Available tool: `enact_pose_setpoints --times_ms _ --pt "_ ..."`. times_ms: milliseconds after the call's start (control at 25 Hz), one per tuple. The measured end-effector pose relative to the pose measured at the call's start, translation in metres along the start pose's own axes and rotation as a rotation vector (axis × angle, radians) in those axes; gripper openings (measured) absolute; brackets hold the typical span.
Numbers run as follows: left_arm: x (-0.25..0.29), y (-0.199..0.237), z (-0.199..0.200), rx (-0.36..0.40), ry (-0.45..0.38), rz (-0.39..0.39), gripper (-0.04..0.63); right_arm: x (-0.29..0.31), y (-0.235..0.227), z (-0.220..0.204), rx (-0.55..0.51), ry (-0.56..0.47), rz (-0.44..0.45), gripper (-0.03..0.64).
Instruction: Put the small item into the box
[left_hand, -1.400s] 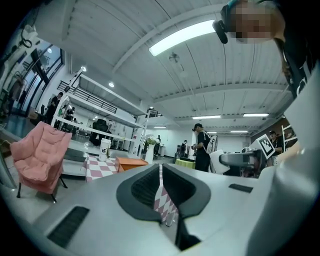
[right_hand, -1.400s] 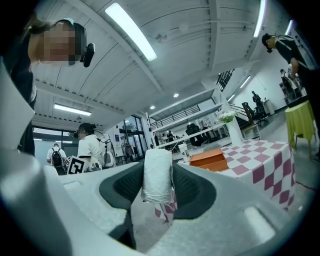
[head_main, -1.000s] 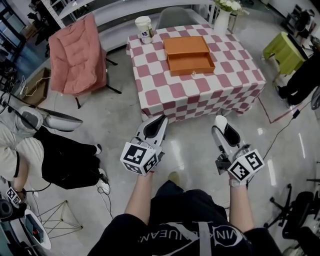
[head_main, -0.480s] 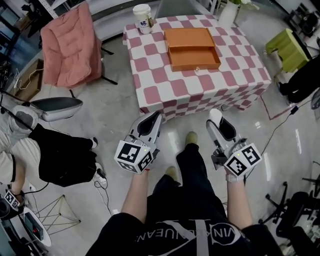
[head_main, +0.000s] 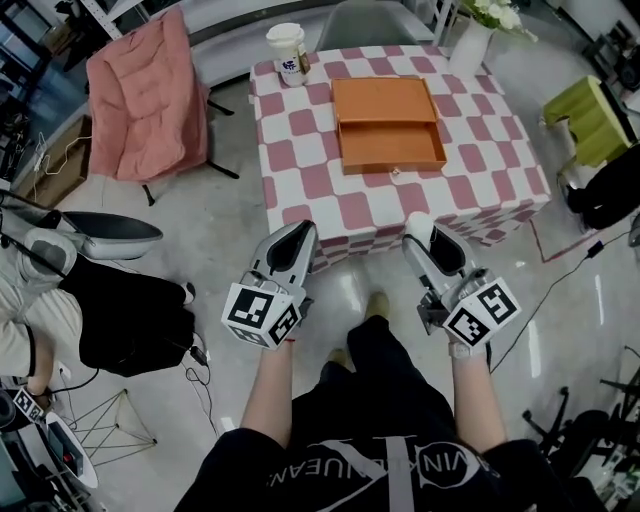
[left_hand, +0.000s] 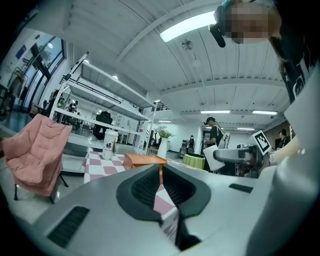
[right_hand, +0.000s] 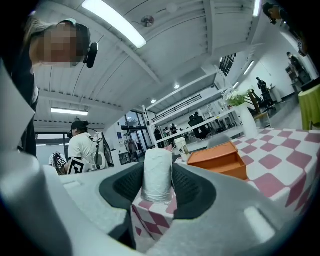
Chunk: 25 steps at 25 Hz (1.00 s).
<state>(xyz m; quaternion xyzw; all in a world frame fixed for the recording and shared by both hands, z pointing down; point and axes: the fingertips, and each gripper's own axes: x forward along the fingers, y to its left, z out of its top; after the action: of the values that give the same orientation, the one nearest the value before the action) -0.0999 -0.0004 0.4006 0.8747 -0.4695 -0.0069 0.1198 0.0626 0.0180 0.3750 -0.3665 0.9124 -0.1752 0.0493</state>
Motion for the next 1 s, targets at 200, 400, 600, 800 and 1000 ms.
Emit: enact_pose_setpoints --times_ms 200,400,600,800,1000 --pt "0.038 -0.002 -0.002 0.003 0.015 0.001 0.023 0.012 -0.035 0.008 0.013 0.008 0.023 0.172" --pt "0.069 0.0 0.004 0.006 0.014 0.011 0.023 0.025 -0.062 0.02 0.021 0.015 0.044 0.173" --pt "0.095 0.004 0.003 0.003 0.02 0.03 0.023 0.036 -0.086 0.022 0.024 0.043 0.075 0.173" --pt "0.11 0.007 -0.002 0.011 0.045 0.064 0.023 0.045 -0.105 0.022 0.041 0.062 0.101 0.173" --pt "0.117 0.008 0.001 0.018 0.056 0.091 0.023 0.052 -0.114 0.024 0.064 0.062 0.132 0.172"
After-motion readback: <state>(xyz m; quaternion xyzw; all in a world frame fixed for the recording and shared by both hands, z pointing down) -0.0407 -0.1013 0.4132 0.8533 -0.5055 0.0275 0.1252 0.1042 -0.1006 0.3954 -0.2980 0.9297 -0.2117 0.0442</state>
